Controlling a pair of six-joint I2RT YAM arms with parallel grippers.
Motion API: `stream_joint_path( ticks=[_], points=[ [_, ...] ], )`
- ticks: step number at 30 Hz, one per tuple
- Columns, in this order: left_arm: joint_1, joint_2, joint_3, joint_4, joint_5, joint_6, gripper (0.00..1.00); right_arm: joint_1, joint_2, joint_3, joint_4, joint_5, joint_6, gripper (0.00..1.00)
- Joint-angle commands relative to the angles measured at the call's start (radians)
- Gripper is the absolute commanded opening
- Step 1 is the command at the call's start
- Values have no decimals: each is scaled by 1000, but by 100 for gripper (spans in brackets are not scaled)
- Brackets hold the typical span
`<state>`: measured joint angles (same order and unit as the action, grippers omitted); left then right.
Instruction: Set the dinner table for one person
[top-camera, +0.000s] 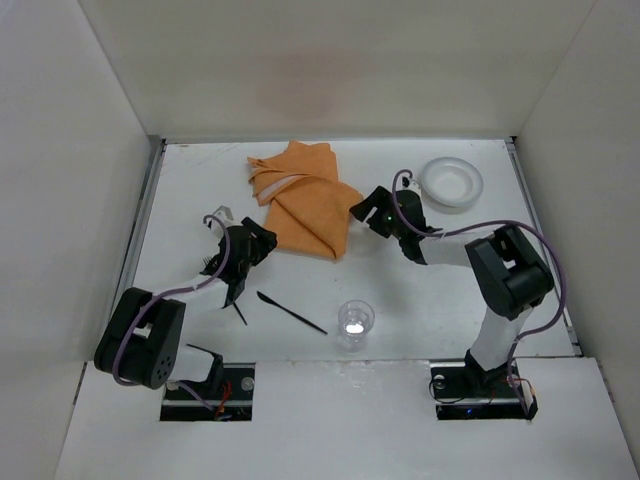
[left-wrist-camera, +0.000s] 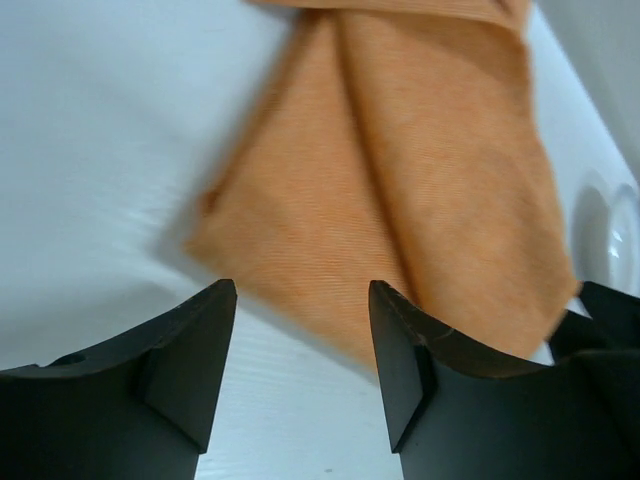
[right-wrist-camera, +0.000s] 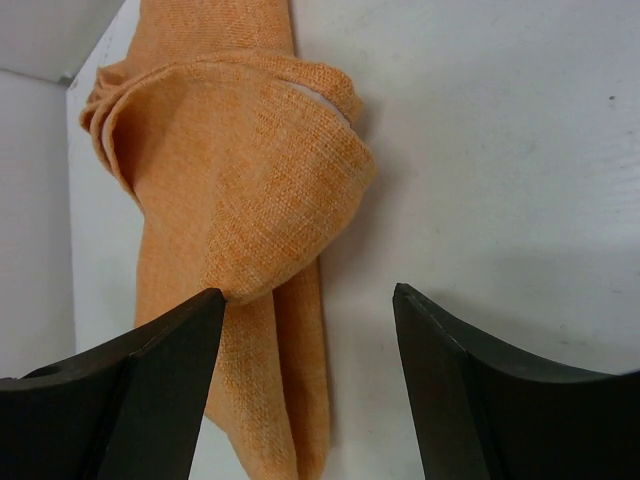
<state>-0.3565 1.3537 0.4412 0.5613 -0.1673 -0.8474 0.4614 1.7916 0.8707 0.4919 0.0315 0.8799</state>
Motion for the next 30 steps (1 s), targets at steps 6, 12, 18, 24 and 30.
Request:
stream_joint_path(
  ticks=[6, 12, 18, 24, 30],
  points=[
    [72, 2, -41, 9, 55, -27, 59, 10, 35, 67, 91, -13, 88, 75],
    [75, 130, -10, 74, 77, -67, 58, -2, 35, 60, 100, -5, 111, 75],
    [83, 191, -16, 120, 57, -108, 56, -8, 74, 80, 119, -13, 143, 75],
    [64, 234, 2, 117, 34, -134, 52, -2, 141, 162, 56, -41, 208, 75],
    [35, 277, 25, 121, 15, -166, 48, -2, 201, 212, 30, -50, 281, 74]
  ],
)
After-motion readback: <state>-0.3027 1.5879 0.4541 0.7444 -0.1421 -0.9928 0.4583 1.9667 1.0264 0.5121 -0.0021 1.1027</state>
